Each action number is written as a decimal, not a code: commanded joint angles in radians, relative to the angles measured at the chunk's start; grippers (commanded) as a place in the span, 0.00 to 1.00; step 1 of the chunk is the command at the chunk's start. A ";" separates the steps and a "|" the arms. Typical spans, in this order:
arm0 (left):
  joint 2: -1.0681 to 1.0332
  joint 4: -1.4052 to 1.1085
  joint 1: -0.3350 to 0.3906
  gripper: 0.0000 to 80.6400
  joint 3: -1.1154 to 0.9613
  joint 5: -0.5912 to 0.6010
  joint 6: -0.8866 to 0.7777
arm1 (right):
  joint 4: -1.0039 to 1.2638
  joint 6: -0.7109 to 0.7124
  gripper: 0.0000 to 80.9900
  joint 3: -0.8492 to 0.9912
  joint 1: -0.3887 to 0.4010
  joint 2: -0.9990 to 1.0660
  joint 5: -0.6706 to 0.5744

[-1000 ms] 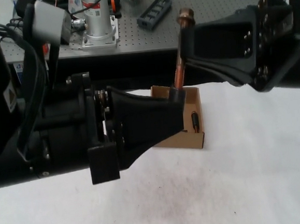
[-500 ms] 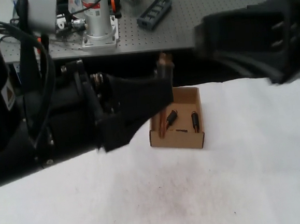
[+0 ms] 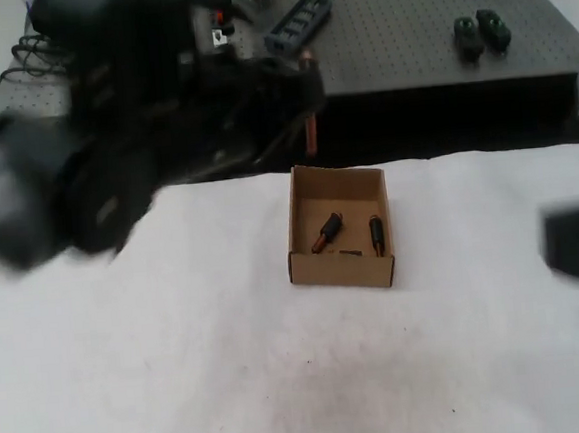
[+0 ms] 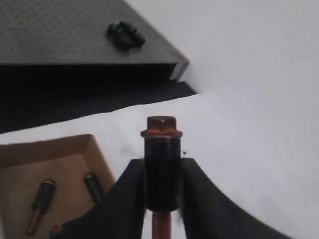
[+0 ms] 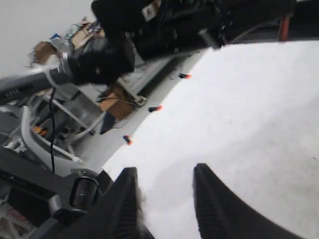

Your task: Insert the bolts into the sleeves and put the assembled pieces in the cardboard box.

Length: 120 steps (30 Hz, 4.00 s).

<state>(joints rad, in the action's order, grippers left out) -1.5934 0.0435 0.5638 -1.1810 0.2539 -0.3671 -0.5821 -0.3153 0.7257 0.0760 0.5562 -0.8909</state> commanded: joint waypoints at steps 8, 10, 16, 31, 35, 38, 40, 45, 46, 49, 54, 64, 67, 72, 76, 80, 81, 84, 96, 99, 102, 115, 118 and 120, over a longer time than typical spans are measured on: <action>-0.418 0.456 0.002 0.01 -0.531 -0.142 0.145 | -0.491 -0.033 0.30 -0.002 -0.007 -0.484 0.371; -0.500 0.542 0.002 0.01 -0.626 -0.144 0.145 | -0.518 -0.032 0.30 -0.002 -0.007 -0.505 0.390; -0.656 0.676 0.006 0.01 -0.763 -0.147 0.197 | -0.533 -0.037 0.30 -0.002 -0.007 -0.503 0.395; -0.686 0.735 0.019 0.43 -0.761 -0.126 0.231 | -0.529 -0.051 0.30 -0.002 -0.007 -0.503 0.395; -0.609 0.790 0.019 0.36 -0.761 -0.111 0.173 | -0.515 -0.047 0.30 -0.002 -0.007 -0.503 0.395; -0.508 0.809 0.016 0.15 -0.761 -0.149 0.176 | -0.508 -0.003 0.30 -0.007 -0.007 -0.503 0.395; -0.428 0.809 0.016 0.01 -0.745 -0.206 0.214 | -0.490 0.042 0.30 -0.017 -0.007 -0.503 0.395; -0.142 0.778 0.016 0.01 -0.558 -0.283 0.249 | -0.357 0.051 0.30 -0.078 -0.007 -0.503 0.395; -0.088 0.754 0.016 0.01 -0.505 -0.289 0.249 | -0.322 0.051 0.30 -0.098 -0.007 -0.503 0.395; 0.118 0.676 0.018 0.01 -0.301 -0.299 0.244 | -0.237 0.051 0.30 -0.162 -0.007 -0.503 0.395; 0.521 0.604 0.018 0.01 0.046 -0.303 0.211 | -0.159 0.161 0.25 -0.289 -0.007 -0.498 0.395; 1.163 0.606 0.018 0.01 0.563 -0.357 0.208 | 0.140 0.270 0.18 -0.465 -0.005 -0.242 0.395; 1.294 0.606 0.018 0.01 0.711 -0.355 0.213 | 0.249 0.270 0.18 -0.489 -0.005 -0.124 0.444; 1.452 0.606 0.018 0.01 0.893 -0.348 0.184 | 0.343 0.270 0.18 -0.501 -0.005 0.093 0.490; 1.510 0.596 0.018 0.01 0.977 -0.348 0.166 | 0.358 0.264 0.18 -0.501 -0.005 0.240 0.459; 1.527 0.514 0.018 0.01 1.055 -0.348 0.147 | 0.369 0.248 0.18 -0.501 -0.005 0.325 0.375; 1.527 0.501 0.018 0.01 1.067 -0.348 0.119 | 0.374 0.248 0.18 -0.501 -0.005 0.334 0.375; 1.527 0.477 0.018 0.01 1.105 -0.348 0.024 | 0.424 0.248 0.18 -0.511 -0.005 0.330 0.375; 1.527 0.478 0.018 0.01 1.137 -0.348 -0.023 | 0.528 -0.381 0.07 -0.622 -0.005 0.183 0.244; 1.527 0.478 0.018 0.01 1.137 -0.348 -0.023 | 0.528 -0.576 0.04 -0.622 -0.005 0.182 0.244; 1.527 0.478 0.018 0.01 1.137 -0.348 -0.023 | 0.528 -0.729 0.04 -0.622 -0.005 0.184 0.238; 1.527 0.478 0.018 0.01 1.137 -0.348 -0.023 | 0.410 -1.286 0.04 -0.622 -0.005 0.184 0.065; 1.527 0.478 0.018 0.01 1.137 -0.348 -0.023 | 0.418 -1.213 0.04 -0.622 -0.005 0.184 0.095; 1.527 0.478 0.018 0.01 1.137 -0.348 -0.023 | 0.441 -0.974 0.04 -0.622 -0.005 0.184 0.121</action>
<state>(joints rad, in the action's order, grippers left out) -0.0736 0.5411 0.5808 -0.0406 -0.0896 -0.3788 -0.1208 -1.0585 0.1030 0.0738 0.7466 -0.7526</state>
